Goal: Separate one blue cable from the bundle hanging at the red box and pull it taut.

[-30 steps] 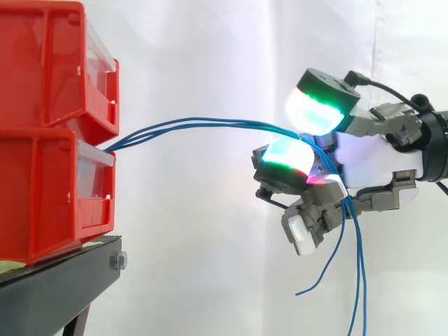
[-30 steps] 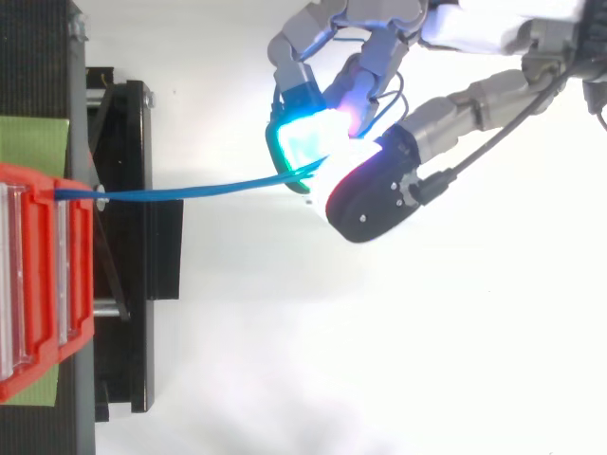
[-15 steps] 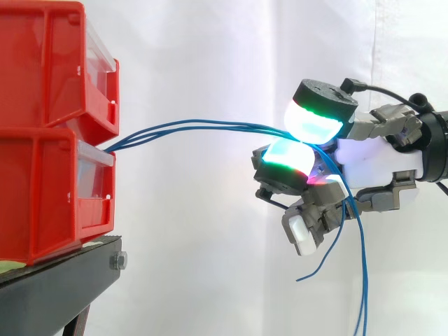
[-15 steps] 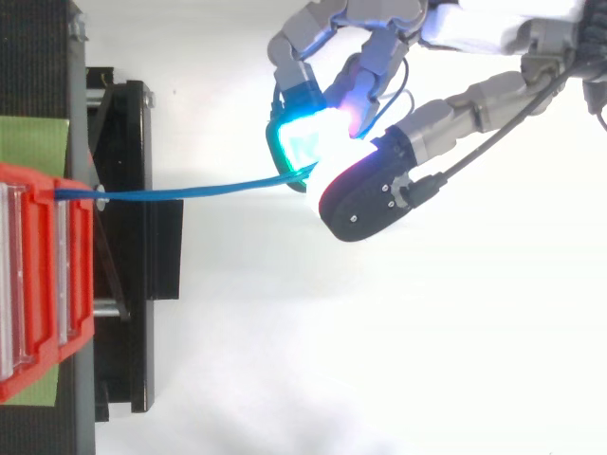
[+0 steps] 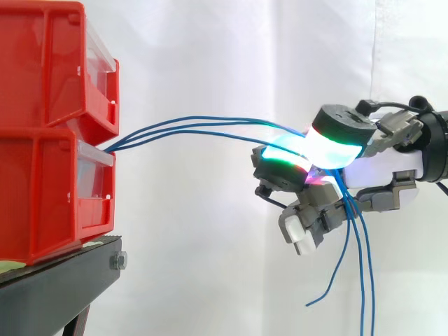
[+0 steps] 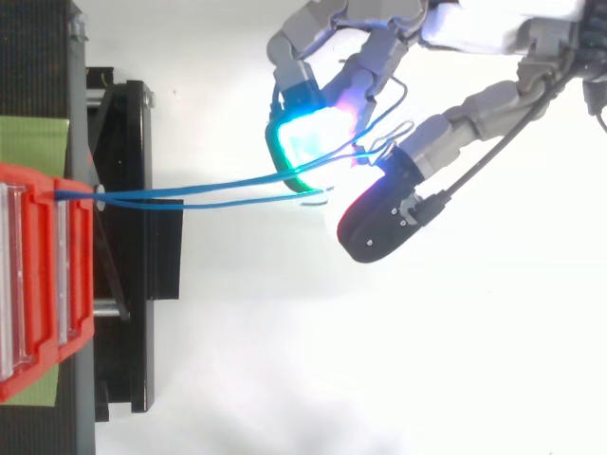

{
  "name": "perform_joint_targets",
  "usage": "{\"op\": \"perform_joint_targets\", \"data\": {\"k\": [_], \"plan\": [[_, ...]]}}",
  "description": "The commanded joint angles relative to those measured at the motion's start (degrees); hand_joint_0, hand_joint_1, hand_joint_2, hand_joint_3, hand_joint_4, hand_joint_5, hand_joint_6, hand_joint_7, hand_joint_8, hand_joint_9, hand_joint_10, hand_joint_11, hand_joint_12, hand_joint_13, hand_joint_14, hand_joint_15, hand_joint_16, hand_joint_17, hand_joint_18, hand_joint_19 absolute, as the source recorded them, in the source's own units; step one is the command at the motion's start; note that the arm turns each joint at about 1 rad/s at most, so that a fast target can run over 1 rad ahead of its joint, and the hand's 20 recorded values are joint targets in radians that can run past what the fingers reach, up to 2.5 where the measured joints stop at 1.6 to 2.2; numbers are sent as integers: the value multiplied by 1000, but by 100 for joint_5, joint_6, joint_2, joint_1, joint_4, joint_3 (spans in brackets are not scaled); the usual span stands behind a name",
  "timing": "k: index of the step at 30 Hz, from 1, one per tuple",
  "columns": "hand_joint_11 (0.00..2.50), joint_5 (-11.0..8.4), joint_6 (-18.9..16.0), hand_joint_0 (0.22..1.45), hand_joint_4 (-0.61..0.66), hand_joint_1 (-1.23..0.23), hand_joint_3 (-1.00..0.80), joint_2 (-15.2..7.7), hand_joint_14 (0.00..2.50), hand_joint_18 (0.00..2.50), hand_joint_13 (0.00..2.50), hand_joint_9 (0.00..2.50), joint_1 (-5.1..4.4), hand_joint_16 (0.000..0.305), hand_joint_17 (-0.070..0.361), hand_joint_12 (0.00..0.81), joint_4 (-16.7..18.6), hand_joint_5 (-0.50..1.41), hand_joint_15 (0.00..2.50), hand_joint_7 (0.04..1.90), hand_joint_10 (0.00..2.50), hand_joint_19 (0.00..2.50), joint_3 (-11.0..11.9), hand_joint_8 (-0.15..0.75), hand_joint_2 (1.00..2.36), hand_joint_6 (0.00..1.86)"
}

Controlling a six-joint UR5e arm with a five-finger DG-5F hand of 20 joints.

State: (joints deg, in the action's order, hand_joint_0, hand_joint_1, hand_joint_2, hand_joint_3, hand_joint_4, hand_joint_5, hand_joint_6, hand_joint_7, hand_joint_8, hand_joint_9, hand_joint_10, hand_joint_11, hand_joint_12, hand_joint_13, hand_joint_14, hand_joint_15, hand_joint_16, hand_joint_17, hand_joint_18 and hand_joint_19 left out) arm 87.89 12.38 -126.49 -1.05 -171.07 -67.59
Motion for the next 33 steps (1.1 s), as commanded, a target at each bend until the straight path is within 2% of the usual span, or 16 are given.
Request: {"op": "perform_joint_targets", "data": {"k": [1,3,4,6,7,8,13,15,17,21,24,26,28,33], "plan": [[994,0,-69,690,101,-980,-500,-8,20,685,803,1092,0,36,80,299,-23,-138,581,1404,20,479,0,265,1000,925],[995,0,-148,623,110,-956,-500,-8,23,678,801,1105,0,35,80,297,-31,-128,590,1313,20,495,0,274,1000,920],[992,0,-183,614,115,-953,-500,-8,21,678,801,1105,0,36,80,297,-31,-127,592,1315,20,496,0,273,1000,918],[999,-9,-297,515,132,-875,-500,-8,19,698,816,1124,0,40,90,329,-31,-124,586,1300,19,499,0,302,1000,910],[999,-9,-341,515,132,-875,-500,1,19,698,816,1124,0,40,90,329,-31,-124,586,1300,19,499,0,302,1000,910],[982,-9,-359,475,145,-790,-500,-8,18,716,827,1137,0,44,99,347,-31,-125,584,1278,18,500,0,324,1000,905],[976,-9,-429,485,141,-736,-500,1,18,710,824,1137,-9,44,99,348,-58,-125,577,1144,18,501,-9,320,1000,892],[966,0,-429,515,139,-587,-500,-8,20,695,816,1166,0,42,95,339,-67,-123,575,1164,20,512,0,318,1000,878],[968,-9,-429,545,131,-533,-500,-8,21,684,812,1166,-9,41,91,333,-75,-123,578,1178,21,514,-9,311,1000,873],[976,0,-429,586,116,-619,-474,-8,20,673,806,1160,0,39,88,329,-75,-124,587,1254,23,525,-9,309,1002,861],[976,-9,-429,579,144,-740,-299,-8,21,676,806,1135,-9,40,90,330,-75,-141,589,1302,20,523,0,309,1016,887],[976,-9,-429,583,141,-762,-269,-8,22,674,804,1122,0,40,90,330,-75,-148,589,1296,21,523,-9,300,1017,895],[981,-9,-429,582,137,-765,-262,1,20,675,804,1120,0,40,90,332,-84,-150,593,1289,21,521,-9,305,1018,898],[1006,0,-429,695,69,-871,-310,-8,20,681,802,1112,-9,39,87,319,-93,-158,580,1363,21,506,-9,289,1017,906]]}}
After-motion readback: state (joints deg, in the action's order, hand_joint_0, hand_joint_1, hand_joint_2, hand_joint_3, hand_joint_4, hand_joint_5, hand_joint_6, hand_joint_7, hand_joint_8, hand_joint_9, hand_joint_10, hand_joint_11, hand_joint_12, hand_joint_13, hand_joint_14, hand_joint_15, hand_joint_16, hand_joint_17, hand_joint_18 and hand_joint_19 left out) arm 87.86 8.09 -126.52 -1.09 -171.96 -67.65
